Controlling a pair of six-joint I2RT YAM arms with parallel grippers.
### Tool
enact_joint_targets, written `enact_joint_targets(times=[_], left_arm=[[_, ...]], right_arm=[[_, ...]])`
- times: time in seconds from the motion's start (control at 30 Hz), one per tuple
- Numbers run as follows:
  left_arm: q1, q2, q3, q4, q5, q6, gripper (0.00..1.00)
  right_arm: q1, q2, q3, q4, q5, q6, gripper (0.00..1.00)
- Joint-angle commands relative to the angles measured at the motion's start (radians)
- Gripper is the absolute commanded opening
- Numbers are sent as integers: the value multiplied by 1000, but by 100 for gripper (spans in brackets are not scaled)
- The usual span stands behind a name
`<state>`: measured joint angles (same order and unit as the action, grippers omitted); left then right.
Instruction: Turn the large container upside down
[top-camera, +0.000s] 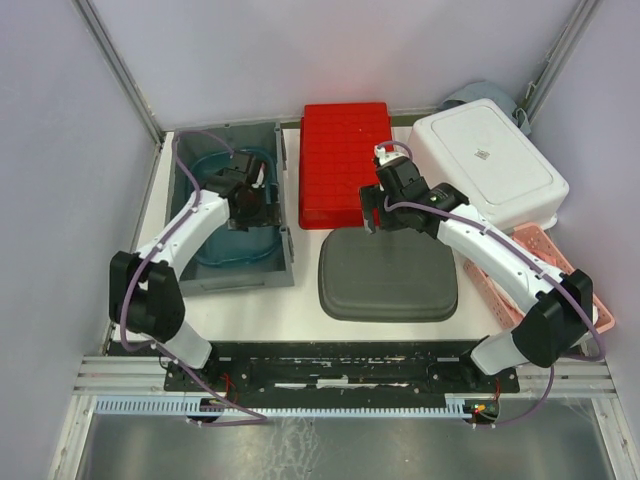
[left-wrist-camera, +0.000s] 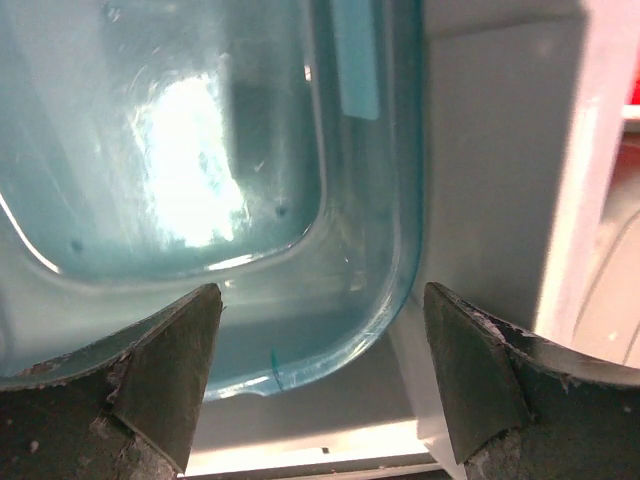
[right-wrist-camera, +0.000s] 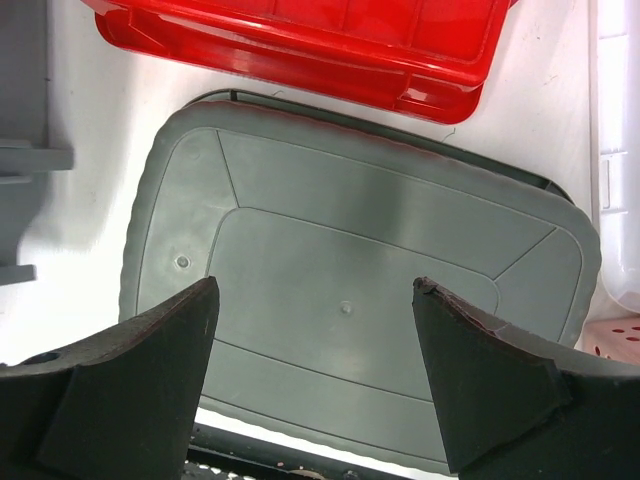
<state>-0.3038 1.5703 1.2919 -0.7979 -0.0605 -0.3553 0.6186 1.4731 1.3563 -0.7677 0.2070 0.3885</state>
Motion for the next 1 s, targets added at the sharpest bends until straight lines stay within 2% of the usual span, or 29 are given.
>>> enact_joint_targets(times=[0.0, 0.13, 0.33, 0.53, 0.97], left_arm=[[-53, 27, 83, -1, 39, 75, 88], [-53, -9, 51, -94, 5, 159, 86], [-82, -126, -63, -122, 66, 233, 82], [-127, -192, -175, 0, 98, 298, 81], [-158, -162, -332, 306, 49, 488, 76]], right_arm=[[-5, 7, 52, -1, 0, 4, 87], [-5, 0, 37, -1, -14, 21, 87], [-5, -3, 16, 20, -37, 55, 87], [-5, 26, 44, 25, -56, 48, 87], [-4, 45, 70, 29, -52, 30, 87]])
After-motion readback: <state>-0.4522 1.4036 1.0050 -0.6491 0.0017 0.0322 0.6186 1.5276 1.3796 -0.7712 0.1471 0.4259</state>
